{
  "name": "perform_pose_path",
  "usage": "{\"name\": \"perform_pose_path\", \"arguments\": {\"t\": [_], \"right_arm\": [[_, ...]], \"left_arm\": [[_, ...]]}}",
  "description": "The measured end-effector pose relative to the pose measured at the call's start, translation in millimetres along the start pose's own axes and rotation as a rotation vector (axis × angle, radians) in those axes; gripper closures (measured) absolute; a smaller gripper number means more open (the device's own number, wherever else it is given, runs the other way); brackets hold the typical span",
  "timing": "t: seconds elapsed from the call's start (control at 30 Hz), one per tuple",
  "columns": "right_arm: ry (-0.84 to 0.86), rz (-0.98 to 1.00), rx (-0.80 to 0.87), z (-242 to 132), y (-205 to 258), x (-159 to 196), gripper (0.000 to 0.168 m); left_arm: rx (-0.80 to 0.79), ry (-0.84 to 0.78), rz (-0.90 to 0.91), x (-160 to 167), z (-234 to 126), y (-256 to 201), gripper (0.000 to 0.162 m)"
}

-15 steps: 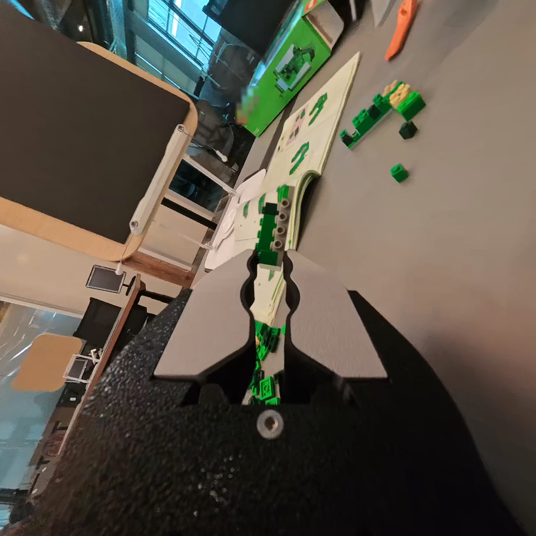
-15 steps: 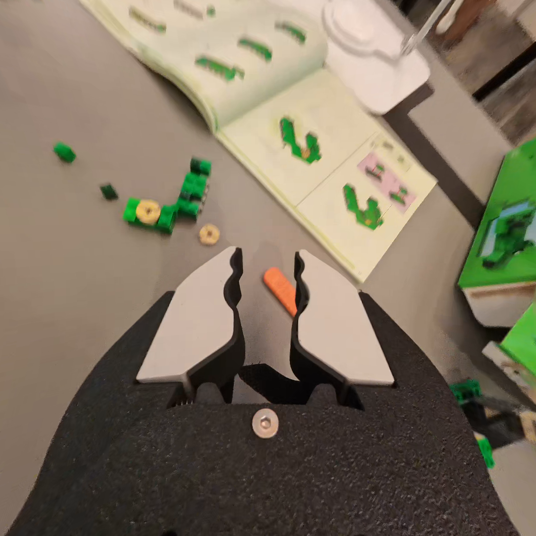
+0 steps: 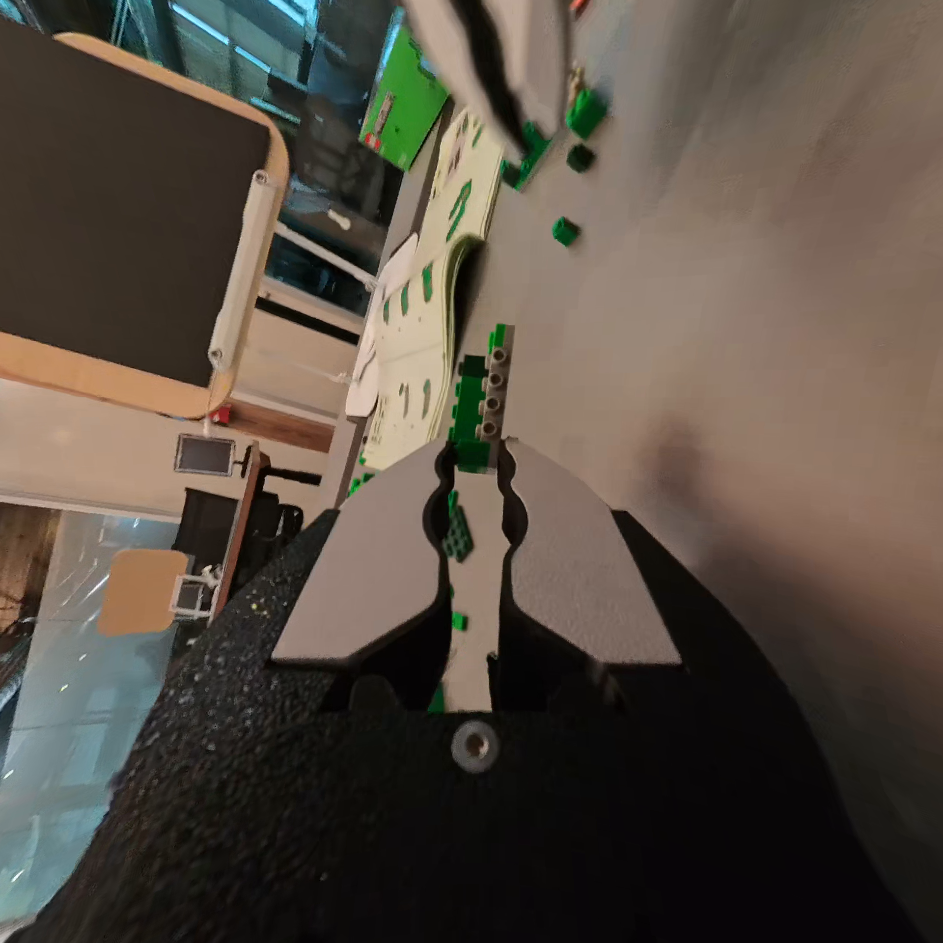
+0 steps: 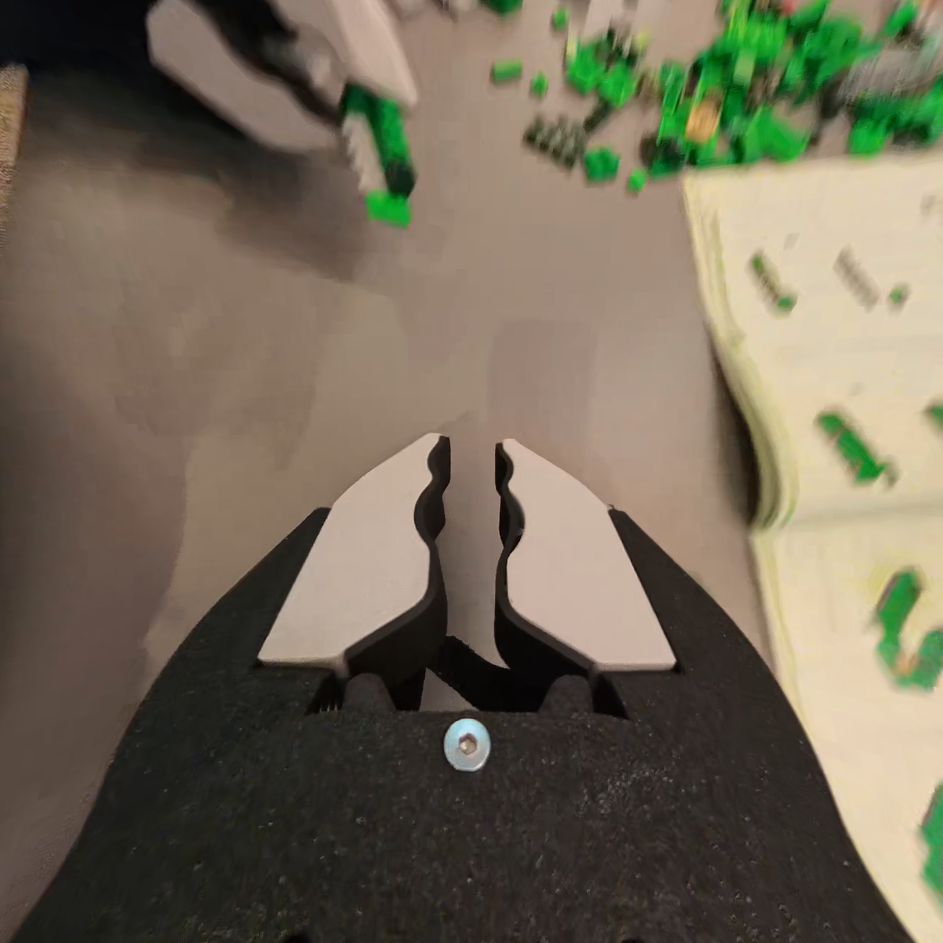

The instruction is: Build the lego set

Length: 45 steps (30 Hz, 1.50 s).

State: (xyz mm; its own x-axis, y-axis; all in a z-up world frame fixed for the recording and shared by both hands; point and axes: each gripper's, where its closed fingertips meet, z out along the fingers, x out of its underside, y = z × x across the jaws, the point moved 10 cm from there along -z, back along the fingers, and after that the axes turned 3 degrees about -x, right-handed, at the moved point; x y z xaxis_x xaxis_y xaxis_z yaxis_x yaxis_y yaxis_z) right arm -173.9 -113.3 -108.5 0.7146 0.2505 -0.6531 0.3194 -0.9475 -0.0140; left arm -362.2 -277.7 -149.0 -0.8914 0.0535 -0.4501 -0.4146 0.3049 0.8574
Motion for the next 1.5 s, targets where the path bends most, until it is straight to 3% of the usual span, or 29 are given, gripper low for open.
{"name": "perform_pose_path", "arguments": {"t": [0.2,0.4,0.57,0.9,1.1,1.4,1.5], "right_arm": [[-0.031,-0.296,-0.176,64,-36,-87,0.153],[-0.011,-0.534,-0.335,130,-53,-164,0.147],[0.123,-0.634,-0.248,156,-83,-199,0.147],[0.422,-0.595,-0.029,156,-159,-194,0.148],[0.425,-0.437,0.093,152,-195,-194,0.155],[0.442,-0.148,0.124,153,-245,-189,0.152],[0.457,0.021,0.170,152,-260,-185,0.154]], "left_arm": [[-0.090,0.084,0.019,7,-18,-8,0.146],[-0.070,0.096,0.033,10,-14,-10,0.146],[-0.086,0.098,0.022,14,-15,-9,0.146],[-0.110,0.095,-0.011,18,-14,-4,0.146],[-0.127,0.130,-0.059,23,-12,-1,0.146],[-0.158,0.167,-0.115,30,-11,3,0.146],[-0.161,0.178,-0.132,32,-10,4,0.146]]}}
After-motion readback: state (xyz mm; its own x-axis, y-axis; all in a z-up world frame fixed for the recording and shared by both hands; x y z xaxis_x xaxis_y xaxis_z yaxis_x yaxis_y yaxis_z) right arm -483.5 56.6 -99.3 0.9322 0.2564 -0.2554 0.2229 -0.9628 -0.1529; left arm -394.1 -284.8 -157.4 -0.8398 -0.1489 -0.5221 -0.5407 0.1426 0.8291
